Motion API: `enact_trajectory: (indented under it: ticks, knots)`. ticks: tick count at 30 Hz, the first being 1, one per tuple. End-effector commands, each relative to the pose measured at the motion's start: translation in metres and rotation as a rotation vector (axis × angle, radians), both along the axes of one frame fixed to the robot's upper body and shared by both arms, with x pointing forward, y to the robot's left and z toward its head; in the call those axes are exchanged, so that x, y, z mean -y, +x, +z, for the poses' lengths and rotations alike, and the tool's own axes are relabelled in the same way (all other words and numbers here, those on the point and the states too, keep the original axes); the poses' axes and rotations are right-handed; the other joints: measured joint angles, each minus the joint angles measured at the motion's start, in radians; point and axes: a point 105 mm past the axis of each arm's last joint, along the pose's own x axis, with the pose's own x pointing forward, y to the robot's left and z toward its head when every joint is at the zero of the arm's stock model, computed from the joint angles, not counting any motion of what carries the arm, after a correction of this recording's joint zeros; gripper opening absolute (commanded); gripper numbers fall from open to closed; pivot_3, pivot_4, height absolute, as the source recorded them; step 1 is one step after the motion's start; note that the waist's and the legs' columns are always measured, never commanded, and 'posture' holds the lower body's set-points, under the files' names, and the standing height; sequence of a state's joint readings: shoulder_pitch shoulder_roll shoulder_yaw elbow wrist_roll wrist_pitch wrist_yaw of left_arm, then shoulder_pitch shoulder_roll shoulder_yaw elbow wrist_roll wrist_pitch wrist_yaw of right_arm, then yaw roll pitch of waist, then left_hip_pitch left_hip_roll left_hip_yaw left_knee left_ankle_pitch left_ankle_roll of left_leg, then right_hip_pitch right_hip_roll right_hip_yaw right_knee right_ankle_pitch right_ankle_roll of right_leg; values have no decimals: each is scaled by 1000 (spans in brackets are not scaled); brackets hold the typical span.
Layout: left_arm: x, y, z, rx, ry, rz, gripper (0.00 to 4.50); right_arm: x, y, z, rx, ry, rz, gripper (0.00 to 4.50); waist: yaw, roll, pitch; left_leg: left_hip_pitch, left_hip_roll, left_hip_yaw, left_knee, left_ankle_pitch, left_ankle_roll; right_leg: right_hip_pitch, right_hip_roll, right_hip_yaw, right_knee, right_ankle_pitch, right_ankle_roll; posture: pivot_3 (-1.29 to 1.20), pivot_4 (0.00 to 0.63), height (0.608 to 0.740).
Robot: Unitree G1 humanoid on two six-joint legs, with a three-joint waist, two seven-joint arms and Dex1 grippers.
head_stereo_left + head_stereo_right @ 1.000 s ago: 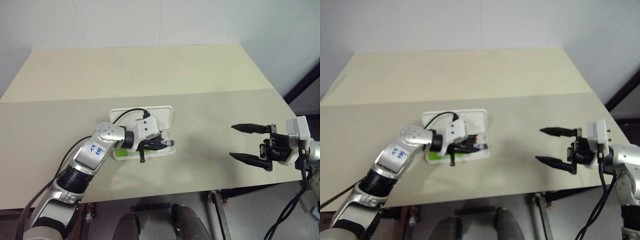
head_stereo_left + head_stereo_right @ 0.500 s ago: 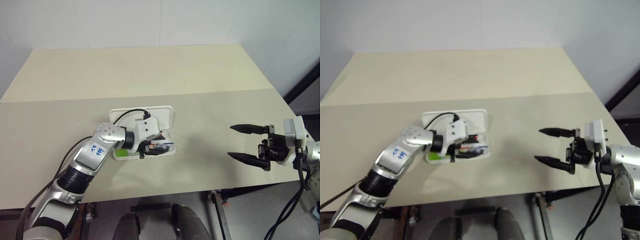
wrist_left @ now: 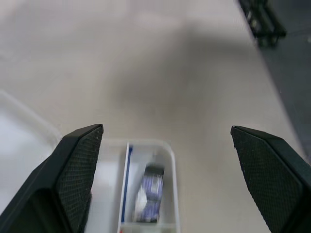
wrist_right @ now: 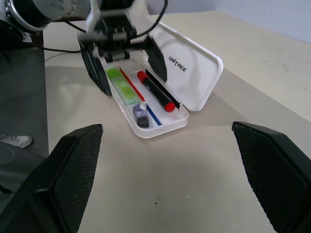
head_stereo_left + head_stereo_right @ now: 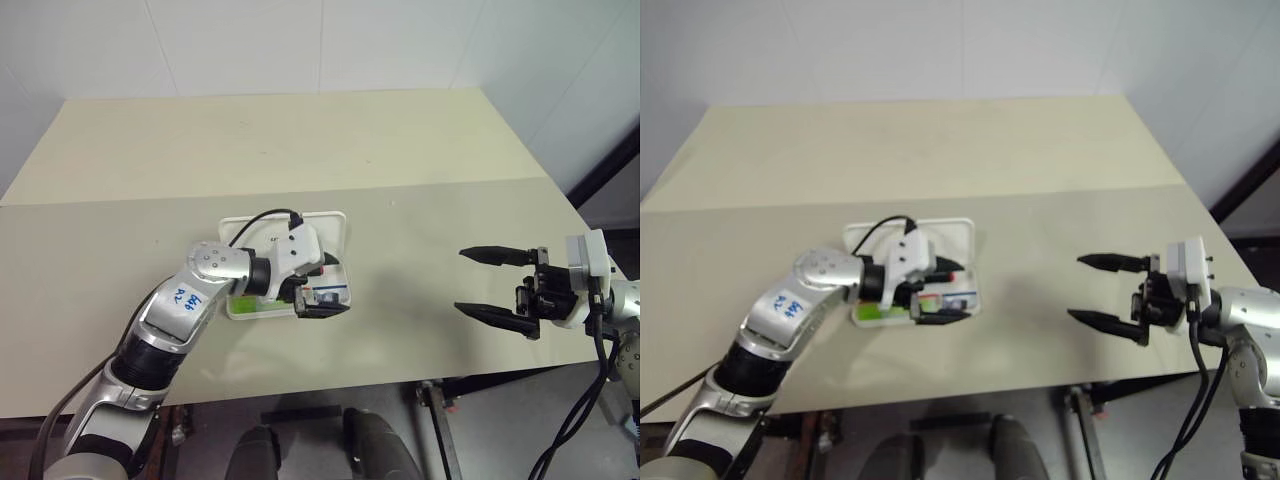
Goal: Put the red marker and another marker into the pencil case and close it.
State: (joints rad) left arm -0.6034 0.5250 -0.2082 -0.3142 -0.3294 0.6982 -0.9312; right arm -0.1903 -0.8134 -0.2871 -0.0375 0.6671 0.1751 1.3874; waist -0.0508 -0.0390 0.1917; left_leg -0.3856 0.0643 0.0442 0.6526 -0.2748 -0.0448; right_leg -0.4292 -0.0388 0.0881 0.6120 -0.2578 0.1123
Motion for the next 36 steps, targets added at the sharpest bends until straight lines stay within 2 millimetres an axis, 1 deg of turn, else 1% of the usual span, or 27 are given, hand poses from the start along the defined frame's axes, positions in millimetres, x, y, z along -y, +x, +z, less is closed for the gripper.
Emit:
enact_trajectory:
  ticks: [1,3,7,9,11,14,15,18,20,23,26,28,30,32,33,35,36]
  knots:
    - [-2,-22,40,64,-166,-119,4460,-1,-3,13,48,7,16,4500,-1,0,0,0,0,0,0,0,0,0,0,0,0,0,0,0,150,740]
    - [-10,-29,55,89,-236,-154,4460,-3,-4,15,47,14,24,4500,-2,0,0,0,0,0,0,0,0,0,0,0,0,0,0,0,150,740]
    - [-34,-16,77,178,-362,-68,4460,-11,-4,18,41,29,35,4500,-2,0,0,1,0,0,0,0,0,0,0,0,1,0,0,0,150,740]
    - [-47,-7,81,204,-374,-7,4460,-15,-3,21,49,34,41,4500,-2,0,0,1,0,0,1,1,1,1,0,0,1,0,0,0,150,740]
    - [-64,3,82,221,-364,60,4460,-18,1,23,57,26,29,4500,-4,0,0,1,0,0,3,1,1,1,0,1,1,0,0,0,150,740]
    - [-87,11,84,240,-350,118,4460,-22,4,25,66,19,29,4500,-5,0,0,1,0,0,4,1,1,1,1,1,1,0,0,0,150,740]
    - [-96,16,83,251,-333,161,4460,-23,6,26,69,16,28,4500,-5,0,0,1,0,0,5,1,1,1,1,2,1,-1,-1,0,150,740]
    - [-115,24,83,269,-318,216,4460,-24,10,28,90,17,20,4500,-4,0,0,1,0,0,5,1,1,1,1,2,1,-2,-4,0,150,740]
    - [-131,37,85,291,-303,307,4460,-26,11,30,104,23,20,4500,-3,0,0,0,0,0,4,0,1,1,1,2,1,-2,-4,0,150,740]
    - [-150,43,86,286,-317,348,4460,-28,12,33,118,39,31,4500,-2,0,0,0,0,0,4,0,1,1,1,1,1,-2,-4,0,150,740]
    - [-172,51,82,233,-336,395,3845,-31,14,38,126,55,32,4500,-2,0,0,0,0,0,3,0,1,0,1,1,1,-1,-3,0,150,740]
    - [-181,56,76,177,-340,416,3233,-33,15,38,131,54,40,4500,-2,0,0,0,0,0,3,0,1,0,1,1,1,-1,-3,0,150,740]
    - [-189,62,71,109,-356,438,2519,-34,14,38,137,52,52,4500,-2,0,0,0,0,0,2,0,1,0,1,1,1,-1,-2,0,150,740]
    - [-192,66,67,56,-369,427,1929,-35,15,39,140,55,54,4500,-1,0,0,0,0,0,2,0,1,0,1,0,1,0,-1,0,150,740]
    - [-195,70,65,28,-382,425,1508,-36,16,40,141,57,54,4500,-1,0,0,0,0,0,2,0,1,0,1,0,1,0,0,0,150,740]
    - [-199,77,63,-2,-400,427,907,-36,17,40,140,59,56,4500,1,0,0,0,0,0,2,0,1,-1,1,0,1,0,0,0,150,740]
    - [-200,79,63,-8,-409,427,495,-37,17,40,138,58,61,4500,1,0,0,0,0,0,2,0,1,-1,1,0,1,0,0,0,150,740]
